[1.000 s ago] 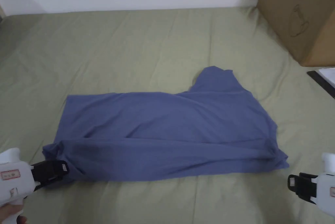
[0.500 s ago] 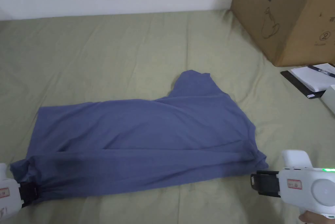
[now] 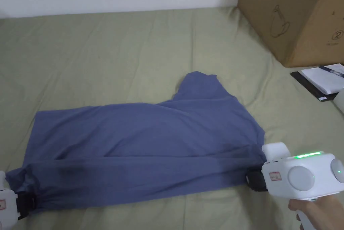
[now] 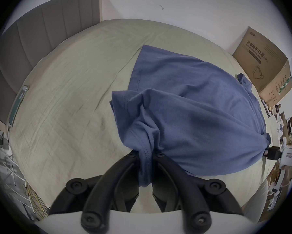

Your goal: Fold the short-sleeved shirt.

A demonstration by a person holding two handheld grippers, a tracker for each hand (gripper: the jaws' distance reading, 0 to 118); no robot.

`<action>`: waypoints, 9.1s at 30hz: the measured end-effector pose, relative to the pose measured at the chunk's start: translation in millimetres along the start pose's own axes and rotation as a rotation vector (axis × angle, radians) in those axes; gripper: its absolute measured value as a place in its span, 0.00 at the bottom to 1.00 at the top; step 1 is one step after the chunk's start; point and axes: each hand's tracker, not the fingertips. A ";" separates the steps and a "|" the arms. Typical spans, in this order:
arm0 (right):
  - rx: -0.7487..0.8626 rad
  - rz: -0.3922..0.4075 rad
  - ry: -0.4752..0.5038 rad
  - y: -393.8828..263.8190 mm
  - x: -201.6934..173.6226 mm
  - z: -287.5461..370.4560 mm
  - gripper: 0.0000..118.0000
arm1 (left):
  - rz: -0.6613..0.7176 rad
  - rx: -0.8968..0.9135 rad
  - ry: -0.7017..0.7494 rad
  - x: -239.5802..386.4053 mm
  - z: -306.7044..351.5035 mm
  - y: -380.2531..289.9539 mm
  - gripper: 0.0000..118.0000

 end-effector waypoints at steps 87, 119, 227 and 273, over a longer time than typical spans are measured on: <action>-0.069 -0.042 0.021 201.7 16.8 -84.3 0.00 | -0.083 0.063 -0.040 18.4 45.8 13.9 0.43; -0.035 -0.054 0.057 204.5 14.7 -50.7 0.00 | -0.116 -0.058 0.122 26.8 -106.0 158.6 0.01; 0.169 0.146 0.429 -33.7 -168.5 104.3 0.00 | 0.548 -0.092 -0.501 -108.8 21.1 -61.0 0.07; 0.167 -0.156 0.318 -96.1 -56.5 99.4 0.00 | -0.059 -0.318 -0.665 173.2 41.5 4.8 0.91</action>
